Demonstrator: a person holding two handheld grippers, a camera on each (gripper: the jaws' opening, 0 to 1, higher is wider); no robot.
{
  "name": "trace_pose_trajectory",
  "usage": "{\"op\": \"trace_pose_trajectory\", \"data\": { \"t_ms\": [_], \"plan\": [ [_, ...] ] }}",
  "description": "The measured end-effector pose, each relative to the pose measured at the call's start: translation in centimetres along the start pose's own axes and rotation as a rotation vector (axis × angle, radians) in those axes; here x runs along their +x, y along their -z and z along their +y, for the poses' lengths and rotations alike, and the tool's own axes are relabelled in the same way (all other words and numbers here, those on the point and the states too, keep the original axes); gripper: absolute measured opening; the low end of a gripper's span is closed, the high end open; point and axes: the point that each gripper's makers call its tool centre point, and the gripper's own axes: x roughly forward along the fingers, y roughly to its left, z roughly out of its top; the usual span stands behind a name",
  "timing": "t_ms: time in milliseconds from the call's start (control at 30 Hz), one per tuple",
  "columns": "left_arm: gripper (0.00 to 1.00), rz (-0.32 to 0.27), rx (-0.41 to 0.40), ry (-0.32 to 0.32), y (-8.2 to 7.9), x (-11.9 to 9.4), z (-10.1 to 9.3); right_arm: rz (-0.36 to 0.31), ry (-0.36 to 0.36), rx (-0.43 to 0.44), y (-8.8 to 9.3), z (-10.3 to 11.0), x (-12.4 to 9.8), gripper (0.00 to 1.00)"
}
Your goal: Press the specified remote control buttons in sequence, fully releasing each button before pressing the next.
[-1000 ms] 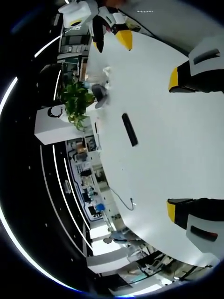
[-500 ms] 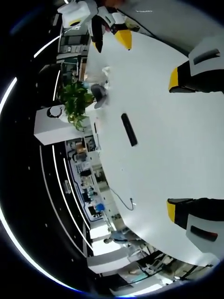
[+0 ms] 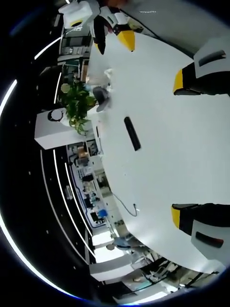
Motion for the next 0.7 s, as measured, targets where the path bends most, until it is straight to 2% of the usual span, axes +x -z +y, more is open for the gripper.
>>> {"op": "trace_pose_trajectory", "data": {
  "t_ms": [467, 700],
  "plan": [
    [0.97, -0.012, -0.043, -0.012, -0.5, -0.1, 0.7, -0.005, -0.019, 0.016, -0.1, 0.2, 0.0, 0.82],
    [0.97, -0.021, 0.0, 0.01, -1.9, 0.7, 0.5, 0.001, -0.027, 0.015, -0.1, 0.3, 0.0, 0.8]
  ]
}}
